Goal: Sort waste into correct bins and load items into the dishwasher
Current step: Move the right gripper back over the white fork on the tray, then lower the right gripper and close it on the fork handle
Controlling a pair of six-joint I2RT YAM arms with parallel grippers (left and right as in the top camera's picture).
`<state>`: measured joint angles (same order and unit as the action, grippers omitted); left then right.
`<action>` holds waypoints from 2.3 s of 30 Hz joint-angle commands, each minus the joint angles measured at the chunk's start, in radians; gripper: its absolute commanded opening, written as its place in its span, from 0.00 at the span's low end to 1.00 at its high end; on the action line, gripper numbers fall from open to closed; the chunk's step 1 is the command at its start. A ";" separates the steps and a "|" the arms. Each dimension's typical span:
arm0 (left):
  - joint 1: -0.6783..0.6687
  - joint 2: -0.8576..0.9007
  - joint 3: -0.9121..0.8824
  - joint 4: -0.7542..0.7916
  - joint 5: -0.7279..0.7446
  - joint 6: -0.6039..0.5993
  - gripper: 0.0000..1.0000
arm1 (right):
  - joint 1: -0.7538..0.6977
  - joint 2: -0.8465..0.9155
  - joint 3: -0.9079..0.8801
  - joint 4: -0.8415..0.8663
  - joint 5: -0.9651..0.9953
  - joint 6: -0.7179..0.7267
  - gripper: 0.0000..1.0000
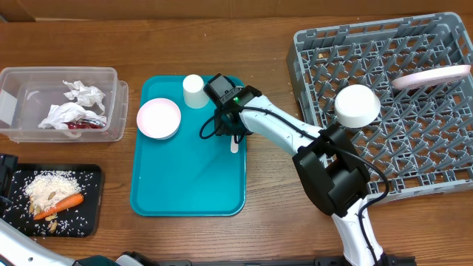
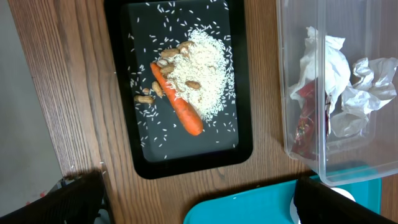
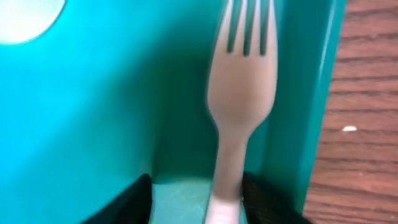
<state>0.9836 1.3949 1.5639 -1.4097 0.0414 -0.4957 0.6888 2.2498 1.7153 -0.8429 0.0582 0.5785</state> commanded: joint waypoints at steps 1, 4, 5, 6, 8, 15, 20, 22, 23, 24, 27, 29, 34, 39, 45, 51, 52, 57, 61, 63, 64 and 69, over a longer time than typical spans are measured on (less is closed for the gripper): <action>0.004 -0.009 0.002 0.000 0.004 -0.006 1.00 | 0.004 0.086 -0.007 0.002 -0.018 0.003 0.39; 0.004 -0.009 0.002 0.000 0.004 -0.006 1.00 | 0.004 0.103 -0.007 0.001 0.014 0.043 0.32; 0.004 -0.009 0.002 0.000 0.004 -0.006 1.00 | 0.004 0.104 -0.007 0.000 0.019 0.050 0.31; 0.004 -0.009 0.002 0.000 0.004 -0.006 1.00 | 0.004 0.108 -0.007 0.004 0.019 0.051 0.30; 0.004 -0.009 0.002 0.000 0.004 -0.006 1.00 | 0.004 0.116 -0.007 0.004 0.019 0.051 0.25; 0.004 -0.009 0.002 0.000 0.004 -0.006 1.00 | 0.007 0.119 -0.007 0.004 0.015 0.050 0.04; 0.004 -0.009 0.002 0.000 0.004 -0.006 1.00 | 0.007 0.119 0.037 -0.052 0.000 0.050 0.04; 0.004 -0.009 0.002 0.000 0.004 -0.006 1.00 | 0.007 0.118 0.078 -0.095 -0.005 0.050 0.04; 0.004 -0.009 0.002 0.000 0.004 -0.006 1.00 | 0.007 0.118 0.093 -0.108 -0.010 0.051 0.04; 0.004 -0.009 0.002 0.000 0.004 -0.006 1.00 | 0.006 0.118 0.107 -0.121 -0.020 0.050 0.04; 0.004 -0.009 0.002 0.000 0.004 -0.006 1.00 | 0.006 0.118 0.119 -0.134 -0.037 0.050 0.04; 0.004 -0.009 0.002 0.000 0.004 -0.006 1.00 | 0.006 0.118 0.119 -0.141 -0.054 0.050 0.04; 0.004 -0.009 0.002 0.000 0.004 -0.006 1.00 | 0.006 0.103 0.120 -0.183 -0.098 0.050 0.04; 0.004 -0.009 0.002 0.000 0.004 -0.006 1.00 | 0.027 0.008 0.120 -0.206 -0.098 0.047 0.34; 0.004 -0.009 0.002 0.000 0.004 -0.006 1.00 | 0.107 0.001 0.117 -0.169 -0.097 0.047 0.64; 0.004 -0.009 0.002 0.000 0.004 -0.006 1.00 | 0.135 0.000 0.117 -0.159 -0.071 0.055 0.62; 0.004 -0.009 0.002 0.000 0.004 -0.006 1.00 | 0.133 -0.003 0.118 -0.159 -0.071 0.072 0.61; 0.004 -0.009 0.002 0.000 0.004 -0.006 1.00 | 0.129 -0.024 0.120 -0.119 -0.079 0.108 0.61; 0.004 -0.009 0.002 0.000 0.004 -0.006 1.00 | 0.132 -0.022 0.118 -0.058 -0.079 0.160 0.61; 0.004 -0.009 0.002 0.000 0.004 -0.006 1.00 | 0.137 -0.018 0.117 -0.027 -0.073 0.160 0.59; 0.004 -0.009 0.002 0.000 0.004 -0.006 1.00 | 0.137 -0.014 0.117 -0.024 -0.069 0.161 0.59; 0.004 -0.009 0.002 0.000 0.004 -0.006 1.00 | 0.137 0.006 0.064 -0.005 -0.022 0.211 0.59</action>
<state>0.9836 1.3949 1.5639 -1.4097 0.0414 -0.4957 0.8207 2.2780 1.8027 -0.8558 0.0078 0.7624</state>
